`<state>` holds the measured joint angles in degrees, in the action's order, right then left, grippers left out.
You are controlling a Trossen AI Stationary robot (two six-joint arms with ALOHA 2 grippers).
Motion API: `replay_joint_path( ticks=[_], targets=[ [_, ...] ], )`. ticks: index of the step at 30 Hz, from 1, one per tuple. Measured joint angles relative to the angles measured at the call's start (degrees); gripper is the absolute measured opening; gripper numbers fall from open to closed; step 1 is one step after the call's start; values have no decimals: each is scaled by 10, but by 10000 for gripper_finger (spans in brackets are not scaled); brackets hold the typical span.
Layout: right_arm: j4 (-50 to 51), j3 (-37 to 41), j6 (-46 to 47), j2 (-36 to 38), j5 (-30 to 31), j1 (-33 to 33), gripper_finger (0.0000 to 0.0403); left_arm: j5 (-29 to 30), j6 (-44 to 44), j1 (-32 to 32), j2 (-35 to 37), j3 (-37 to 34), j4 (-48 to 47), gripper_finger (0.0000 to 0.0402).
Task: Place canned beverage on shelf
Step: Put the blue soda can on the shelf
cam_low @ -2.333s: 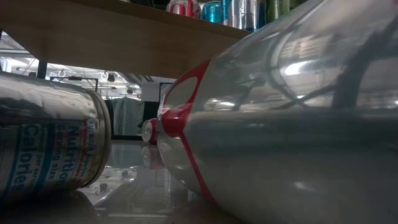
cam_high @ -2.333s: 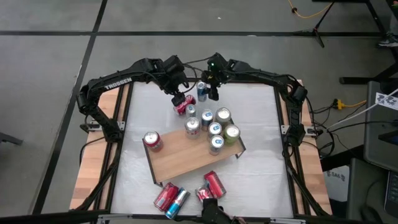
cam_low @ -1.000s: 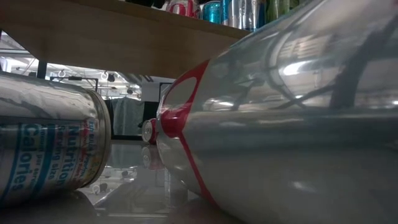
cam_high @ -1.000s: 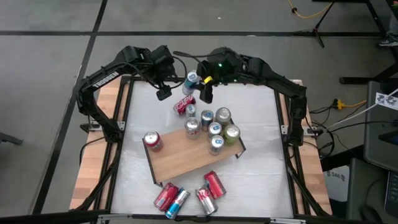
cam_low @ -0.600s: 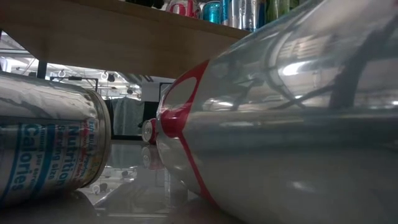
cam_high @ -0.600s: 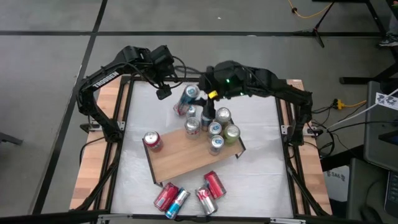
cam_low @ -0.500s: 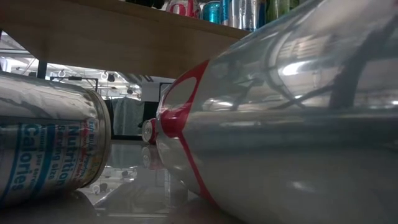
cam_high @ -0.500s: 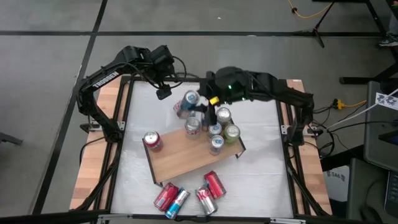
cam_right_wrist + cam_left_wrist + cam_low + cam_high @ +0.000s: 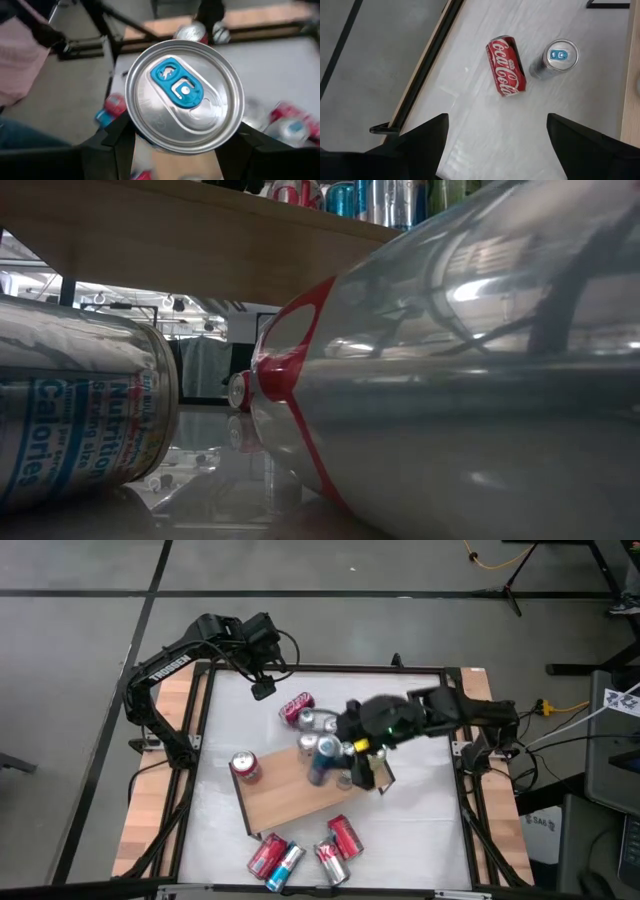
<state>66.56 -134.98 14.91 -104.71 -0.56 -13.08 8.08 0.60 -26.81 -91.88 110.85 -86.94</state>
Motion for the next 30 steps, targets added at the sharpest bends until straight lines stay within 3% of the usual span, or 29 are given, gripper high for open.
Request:
replay_joint_path(
  ticks=[20, 30],
  targets=[
    [204, 0, 234, -1, 80, -129, 202, 0, 0, 45, 0, 0, 2, 328],
    [229, 0, 260, -1, 110, -160, 202, 0, 0, 79, 0, 0, 2, 328]
  ],
)
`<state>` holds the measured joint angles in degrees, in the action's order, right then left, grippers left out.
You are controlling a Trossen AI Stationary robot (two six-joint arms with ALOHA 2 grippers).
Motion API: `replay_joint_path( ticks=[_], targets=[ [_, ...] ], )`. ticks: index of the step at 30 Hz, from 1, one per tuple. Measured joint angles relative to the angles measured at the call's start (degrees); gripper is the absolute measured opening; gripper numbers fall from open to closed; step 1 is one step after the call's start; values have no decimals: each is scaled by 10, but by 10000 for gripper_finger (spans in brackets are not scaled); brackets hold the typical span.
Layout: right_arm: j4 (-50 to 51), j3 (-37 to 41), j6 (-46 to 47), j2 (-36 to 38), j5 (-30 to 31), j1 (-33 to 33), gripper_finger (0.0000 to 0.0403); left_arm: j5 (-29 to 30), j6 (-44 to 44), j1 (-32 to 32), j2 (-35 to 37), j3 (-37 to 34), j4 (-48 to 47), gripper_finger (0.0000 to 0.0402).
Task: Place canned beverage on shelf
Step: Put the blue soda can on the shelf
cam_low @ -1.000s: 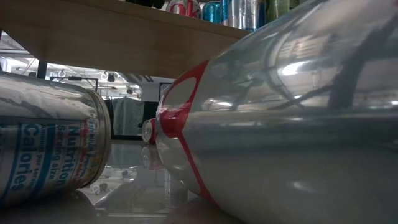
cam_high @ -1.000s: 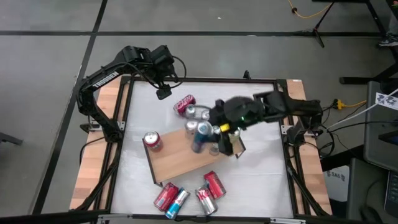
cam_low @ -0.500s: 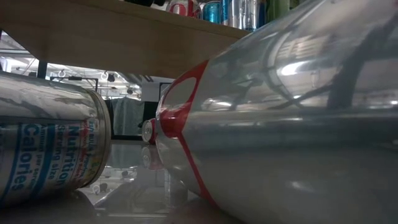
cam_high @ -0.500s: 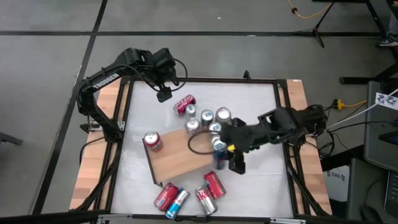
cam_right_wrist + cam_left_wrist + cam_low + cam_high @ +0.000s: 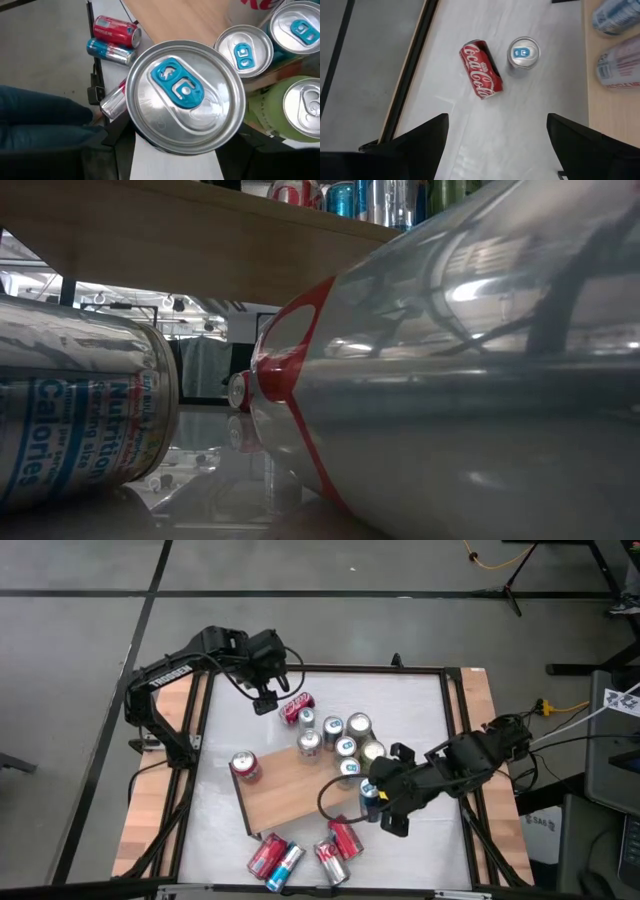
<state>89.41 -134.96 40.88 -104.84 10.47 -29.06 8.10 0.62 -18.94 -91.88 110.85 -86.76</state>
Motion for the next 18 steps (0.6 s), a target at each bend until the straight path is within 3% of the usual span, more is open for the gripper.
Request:
replay_joint_path(
  ticks=[18],
  targets=[
    [-58, 0, -9, -6, 67, 2, 202, 0, -17, 40, 0, 0, 0, 328]
  ],
)
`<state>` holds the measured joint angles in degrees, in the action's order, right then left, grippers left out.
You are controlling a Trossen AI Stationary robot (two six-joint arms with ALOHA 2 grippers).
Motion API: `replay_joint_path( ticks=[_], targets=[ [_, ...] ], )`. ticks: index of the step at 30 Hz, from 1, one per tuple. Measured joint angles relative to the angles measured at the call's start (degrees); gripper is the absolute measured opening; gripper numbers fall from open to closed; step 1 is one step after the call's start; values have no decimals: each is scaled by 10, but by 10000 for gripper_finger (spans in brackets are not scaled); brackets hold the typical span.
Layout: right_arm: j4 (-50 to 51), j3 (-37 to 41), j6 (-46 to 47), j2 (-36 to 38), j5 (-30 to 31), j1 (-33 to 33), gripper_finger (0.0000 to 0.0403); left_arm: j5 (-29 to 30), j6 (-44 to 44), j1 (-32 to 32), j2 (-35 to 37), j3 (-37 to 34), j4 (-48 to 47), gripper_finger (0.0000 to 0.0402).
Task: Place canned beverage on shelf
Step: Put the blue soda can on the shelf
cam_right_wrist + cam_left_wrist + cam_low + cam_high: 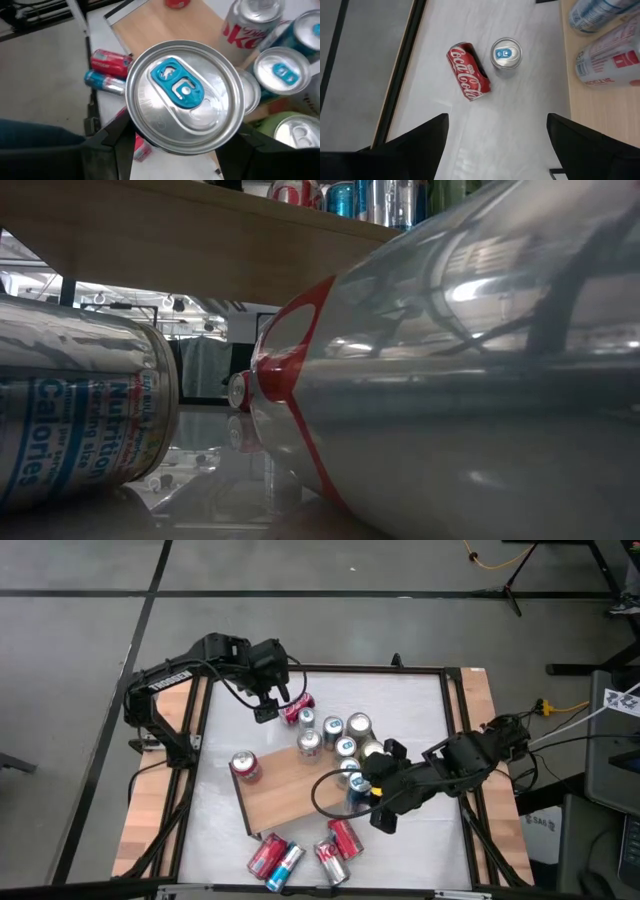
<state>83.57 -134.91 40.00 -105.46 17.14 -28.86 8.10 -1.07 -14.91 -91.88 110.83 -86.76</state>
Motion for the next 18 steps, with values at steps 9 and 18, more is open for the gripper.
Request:
replay_joint_path(
  ticks=[9, 18],
  targets=[
    [-35, 0, -39, -33, 19, 5, 202, 0, -5, 18, 0, 0, 0, 328],
    [-75, 0, -72, -59, 47, 12, 202, 0, -18, 32, 0, 0, 0, 328]
  ],
)
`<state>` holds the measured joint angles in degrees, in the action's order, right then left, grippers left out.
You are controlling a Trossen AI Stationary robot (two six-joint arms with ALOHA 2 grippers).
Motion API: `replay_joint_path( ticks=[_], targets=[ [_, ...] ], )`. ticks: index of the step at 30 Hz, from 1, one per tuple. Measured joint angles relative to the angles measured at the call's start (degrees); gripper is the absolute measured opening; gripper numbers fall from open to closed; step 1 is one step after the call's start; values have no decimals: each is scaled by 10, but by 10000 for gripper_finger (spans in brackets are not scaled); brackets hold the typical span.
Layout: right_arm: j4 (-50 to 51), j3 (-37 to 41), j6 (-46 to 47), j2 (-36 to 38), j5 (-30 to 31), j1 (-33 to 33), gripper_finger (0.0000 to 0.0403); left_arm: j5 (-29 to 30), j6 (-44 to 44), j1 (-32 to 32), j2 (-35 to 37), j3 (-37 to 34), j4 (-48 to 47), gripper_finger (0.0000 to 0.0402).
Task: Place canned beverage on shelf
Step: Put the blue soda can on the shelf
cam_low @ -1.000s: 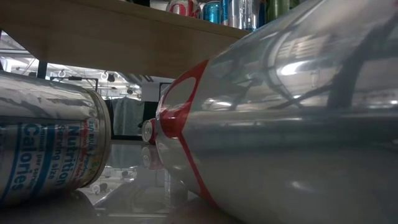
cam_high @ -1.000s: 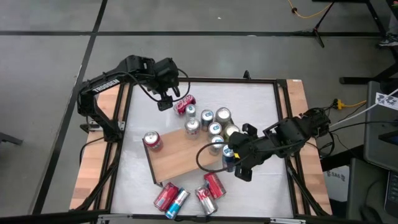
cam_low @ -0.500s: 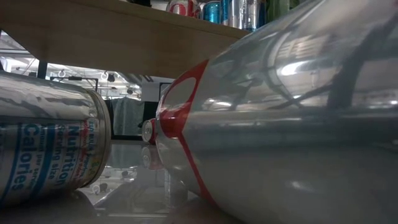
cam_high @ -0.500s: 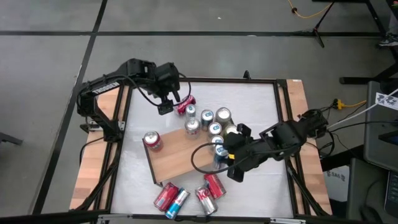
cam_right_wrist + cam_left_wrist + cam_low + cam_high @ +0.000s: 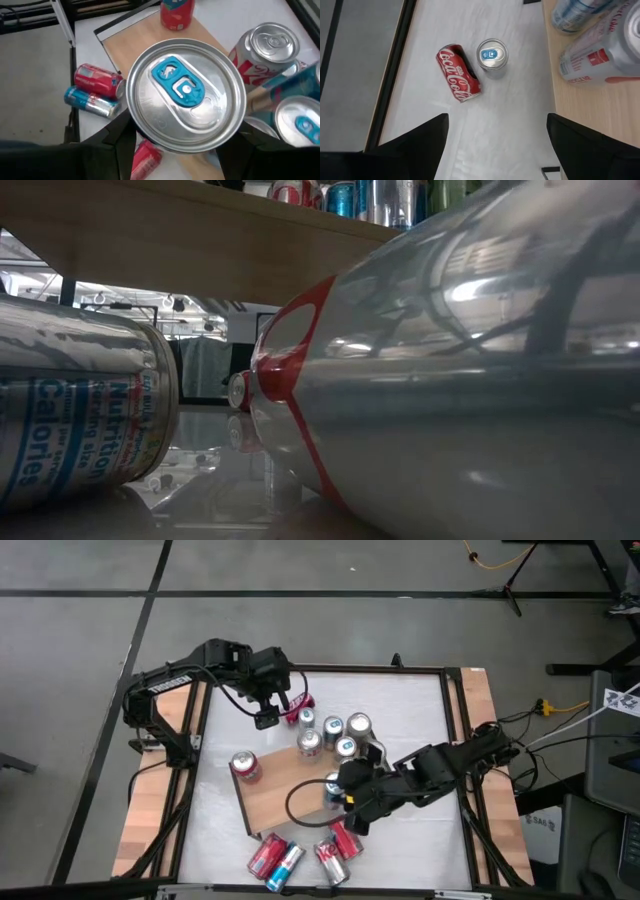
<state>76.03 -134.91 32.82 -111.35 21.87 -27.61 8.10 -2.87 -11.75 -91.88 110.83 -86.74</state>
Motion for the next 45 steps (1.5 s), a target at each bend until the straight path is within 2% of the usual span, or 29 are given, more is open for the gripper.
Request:
replay_joint_path(
  ticks=[13, 24, 30, 38, 45],
  targets=[
    [-74, 0, -74, -28, -29, 40, 202, 2, -21, 19, 24, 0, -30, 328],
    [-109, 0, -79, -66, -50, 59, 202, 4, -47, 18, 92, 0, -33, 328],
    [-152, 0, -93, -67, -59, 93, 202, 31, -47, 15, 129, 0, -33, 328],
    [-170, -1, -93, -75, -65, 145, 202, 49, -31, 15, 155, 0, -33, 328],
    [-193, 0, -94, -111, -95, 153, 202, 48, 1, 15, 158, 0, -32, 328]
  ],
)
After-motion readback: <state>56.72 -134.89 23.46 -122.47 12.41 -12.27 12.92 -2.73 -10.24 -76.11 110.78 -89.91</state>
